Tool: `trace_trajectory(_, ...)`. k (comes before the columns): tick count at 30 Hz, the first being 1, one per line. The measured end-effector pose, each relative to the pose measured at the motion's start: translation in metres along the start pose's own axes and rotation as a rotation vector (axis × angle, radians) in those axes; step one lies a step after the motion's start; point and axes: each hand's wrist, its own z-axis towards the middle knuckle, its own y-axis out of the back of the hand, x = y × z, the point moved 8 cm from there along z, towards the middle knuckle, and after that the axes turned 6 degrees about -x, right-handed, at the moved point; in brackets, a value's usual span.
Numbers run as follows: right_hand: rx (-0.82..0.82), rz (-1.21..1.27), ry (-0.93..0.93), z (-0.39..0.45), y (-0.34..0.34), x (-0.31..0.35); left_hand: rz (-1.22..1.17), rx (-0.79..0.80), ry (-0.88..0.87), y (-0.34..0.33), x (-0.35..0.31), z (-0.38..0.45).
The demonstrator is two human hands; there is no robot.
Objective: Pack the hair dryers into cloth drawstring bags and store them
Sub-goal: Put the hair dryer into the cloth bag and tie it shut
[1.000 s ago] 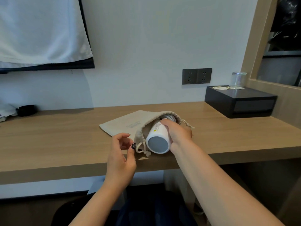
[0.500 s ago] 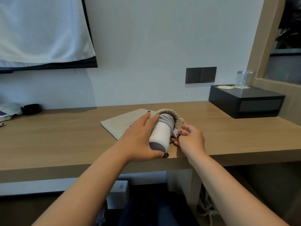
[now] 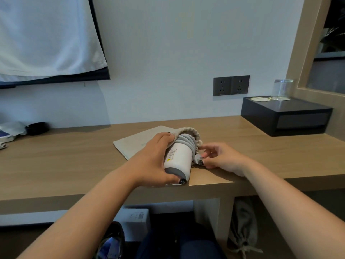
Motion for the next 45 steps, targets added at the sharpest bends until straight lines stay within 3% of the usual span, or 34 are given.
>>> trace_trajectory(6,-0.008,-0.011,0.082,0.002,0.000,0.007,0.015,-0.043,-0.100,-0.009,-0.007,-0.005)
trace_trajectory(13,0.029,0.071,0.085,-0.005,-0.007,0.009,0.083,0.032,-0.164,0.004,-0.005,-0.005)
trace_trajectory(18,-0.023,-0.048,0.184,-0.008,-0.007,0.015,0.093,0.024,-0.182,0.005,-0.001,-0.012)
trace_trajectory(30,-0.362,-0.074,0.198,-0.023,-0.004,0.009,0.148,-0.340,0.048,-0.005,-0.001,-0.015)
trace_trajectory(37,-0.472,-0.021,0.231,-0.038,-0.003,0.017,0.232,-0.446,0.176,-0.016,-0.011,0.001)
trace_trajectory(45,-0.447,-0.047,0.207,-0.049,-0.014,0.017,0.277,-0.549,0.208,-0.023,0.013,0.013)
